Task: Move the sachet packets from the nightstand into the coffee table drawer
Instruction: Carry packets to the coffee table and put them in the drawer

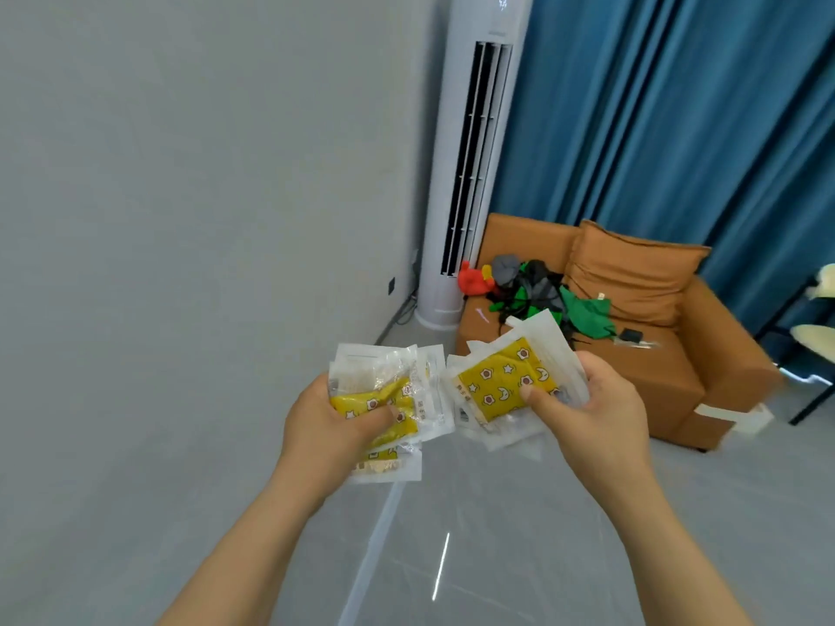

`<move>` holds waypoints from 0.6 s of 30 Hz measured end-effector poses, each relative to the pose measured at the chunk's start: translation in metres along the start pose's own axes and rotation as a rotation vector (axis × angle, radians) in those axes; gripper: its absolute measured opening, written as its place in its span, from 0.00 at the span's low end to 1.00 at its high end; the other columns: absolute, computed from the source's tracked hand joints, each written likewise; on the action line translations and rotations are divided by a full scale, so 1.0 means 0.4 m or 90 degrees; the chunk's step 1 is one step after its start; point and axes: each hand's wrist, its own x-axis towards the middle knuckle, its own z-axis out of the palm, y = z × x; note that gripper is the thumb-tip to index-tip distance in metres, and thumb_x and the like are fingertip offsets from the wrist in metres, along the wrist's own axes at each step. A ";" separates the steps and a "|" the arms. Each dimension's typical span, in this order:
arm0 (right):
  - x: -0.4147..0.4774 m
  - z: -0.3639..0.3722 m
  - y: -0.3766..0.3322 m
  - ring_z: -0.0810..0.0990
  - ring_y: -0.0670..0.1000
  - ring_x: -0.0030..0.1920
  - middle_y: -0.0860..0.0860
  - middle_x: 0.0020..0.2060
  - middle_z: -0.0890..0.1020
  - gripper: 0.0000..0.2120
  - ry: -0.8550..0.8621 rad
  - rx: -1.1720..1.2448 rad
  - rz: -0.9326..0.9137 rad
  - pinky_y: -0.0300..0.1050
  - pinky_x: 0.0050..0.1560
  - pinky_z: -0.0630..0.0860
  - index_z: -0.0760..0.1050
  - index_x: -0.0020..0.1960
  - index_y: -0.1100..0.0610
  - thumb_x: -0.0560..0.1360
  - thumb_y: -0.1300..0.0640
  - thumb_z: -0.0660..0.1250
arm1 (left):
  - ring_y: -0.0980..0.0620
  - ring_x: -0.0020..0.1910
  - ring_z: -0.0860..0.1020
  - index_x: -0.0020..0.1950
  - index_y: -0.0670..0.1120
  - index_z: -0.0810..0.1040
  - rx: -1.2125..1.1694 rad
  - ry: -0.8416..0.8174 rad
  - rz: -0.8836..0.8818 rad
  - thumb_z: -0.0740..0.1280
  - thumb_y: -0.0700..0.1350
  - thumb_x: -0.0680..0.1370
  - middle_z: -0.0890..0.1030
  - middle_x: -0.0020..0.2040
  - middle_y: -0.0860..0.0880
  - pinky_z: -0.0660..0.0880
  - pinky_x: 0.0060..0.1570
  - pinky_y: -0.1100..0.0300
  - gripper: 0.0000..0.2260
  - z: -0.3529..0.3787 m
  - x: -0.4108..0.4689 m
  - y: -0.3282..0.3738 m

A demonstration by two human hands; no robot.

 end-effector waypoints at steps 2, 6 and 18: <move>0.036 -0.066 0.036 0.80 0.38 0.42 0.40 0.39 0.82 0.14 0.045 -0.019 0.016 0.33 0.37 0.76 0.75 0.43 0.42 0.70 0.60 0.74 | 0.54 0.42 0.83 0.51 0.50 0.80 0.012 -0.042 0.017 0.77 0.39 0.66 0.85 0.43 0.52 0.80 0.41 0.59 0.16 0.082 0.042 0.028; 0.122 -0.166 0.097 0.81 0.38 0.43 0.40 0.40 0.82 0.14 0.123 -0.043 0.039 0.38 0.40 0.78 0.75 0.45 0.42 0.70 0.59 0.75 | 0.53 0.44 0.83 0.53 0.49 0.79 0.025 -0.120 0.053 0.77 0.39 0.67 0.84 0.45 0.52 0.79 0.40 0.60 0.18 0.232 0.146 0.082; 0.327 -0.418 0.258 0.78 0.32 0.41 0.41 0.41 0.81 0.11 0.345 -0.128 0.126 0.23 0.35 0.72 0.77 0.49 0.50 0.71 0.61 0.74 | 0.59 0.42 0.81 0.50 0.53 0.79 0.010 -0.372 0.153 0.77 0.39 0.67 0.84 0.44 0.55 0.76 0.36 0.68 0.16 0.725 0.398 0.237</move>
